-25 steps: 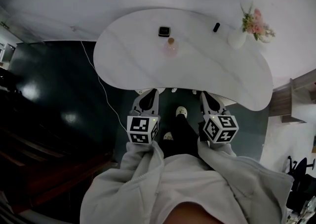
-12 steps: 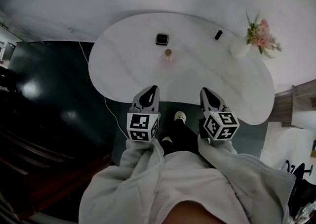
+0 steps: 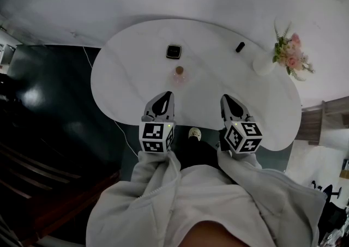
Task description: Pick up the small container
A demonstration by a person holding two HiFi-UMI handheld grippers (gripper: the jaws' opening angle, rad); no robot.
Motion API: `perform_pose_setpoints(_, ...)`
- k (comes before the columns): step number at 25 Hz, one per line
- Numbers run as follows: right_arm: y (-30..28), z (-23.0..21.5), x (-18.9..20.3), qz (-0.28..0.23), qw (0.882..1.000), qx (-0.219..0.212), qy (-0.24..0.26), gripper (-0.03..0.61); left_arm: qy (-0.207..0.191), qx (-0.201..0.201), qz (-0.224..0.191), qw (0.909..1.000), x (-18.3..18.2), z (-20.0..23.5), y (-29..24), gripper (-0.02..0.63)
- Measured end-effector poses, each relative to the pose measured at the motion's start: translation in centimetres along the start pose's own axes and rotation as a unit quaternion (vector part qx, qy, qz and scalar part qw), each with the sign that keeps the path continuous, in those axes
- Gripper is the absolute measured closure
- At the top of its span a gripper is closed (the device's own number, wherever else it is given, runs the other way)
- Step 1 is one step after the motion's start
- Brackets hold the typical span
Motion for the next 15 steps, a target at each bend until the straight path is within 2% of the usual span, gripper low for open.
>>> perform_pose_setpoints(13,-2.3,-4.7,-0.8,0.01,1.0,-0.019,0.0,0.529,0.007,-0.016,0.006,0.9998,0.2,-1.3,-5.3,0.592)
perform_pose_setpoints(15,-2.4,-5.2,-0.7,0.013,1.0,-0.021,-0.001,0.529,0.006,-0.016,0.011,0.9998,0.5,-1.4,-6.1,0.546)
Point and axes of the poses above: the fingertips, and each gripper's own axes: y backward along the fingers, z to its left, x out of its underside, the point moved 8 cm from there along y, backward along the fingers, and after that the axes turned 13 degrees about -x, right-handed, at the moved point
